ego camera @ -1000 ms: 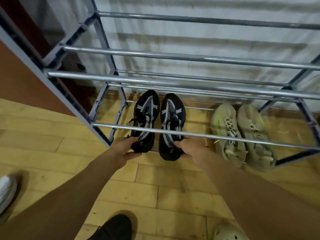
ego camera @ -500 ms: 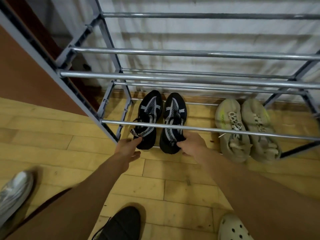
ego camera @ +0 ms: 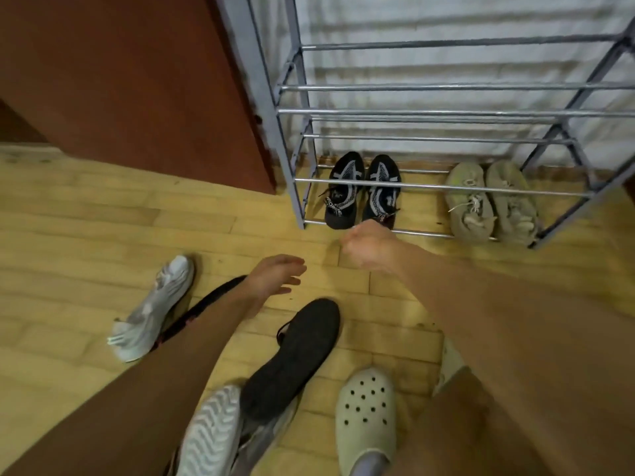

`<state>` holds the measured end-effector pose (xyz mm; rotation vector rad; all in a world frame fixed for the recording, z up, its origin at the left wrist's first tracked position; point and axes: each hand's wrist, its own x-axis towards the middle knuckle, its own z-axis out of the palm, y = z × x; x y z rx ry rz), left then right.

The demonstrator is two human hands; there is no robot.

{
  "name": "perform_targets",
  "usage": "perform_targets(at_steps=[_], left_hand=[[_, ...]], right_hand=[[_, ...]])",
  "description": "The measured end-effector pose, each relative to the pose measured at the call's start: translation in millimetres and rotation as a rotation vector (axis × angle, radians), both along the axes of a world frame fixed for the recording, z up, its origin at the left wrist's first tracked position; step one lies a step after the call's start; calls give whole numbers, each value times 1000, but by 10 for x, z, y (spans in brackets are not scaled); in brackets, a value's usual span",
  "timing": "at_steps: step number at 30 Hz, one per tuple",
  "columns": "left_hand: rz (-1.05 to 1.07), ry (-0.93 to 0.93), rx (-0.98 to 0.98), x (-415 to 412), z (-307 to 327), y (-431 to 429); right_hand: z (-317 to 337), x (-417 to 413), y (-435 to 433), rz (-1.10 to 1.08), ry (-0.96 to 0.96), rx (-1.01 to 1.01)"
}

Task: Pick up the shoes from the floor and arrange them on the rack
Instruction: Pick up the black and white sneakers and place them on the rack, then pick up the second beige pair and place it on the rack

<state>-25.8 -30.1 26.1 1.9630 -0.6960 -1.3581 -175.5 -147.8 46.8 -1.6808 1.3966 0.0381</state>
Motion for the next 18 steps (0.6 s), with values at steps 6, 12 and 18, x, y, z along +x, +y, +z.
perform_targets(at_steps=[6,12,18], left_hand=[[3,-41,50,35,38,1176],[191,-6,104,115,-369,2387],[118,-216,146,-175,-769,2868]], right_hand=[[194,383,964,1,-118,118],[84,595,1864,309,-42,154],[136,726,2070,611,49,35]])
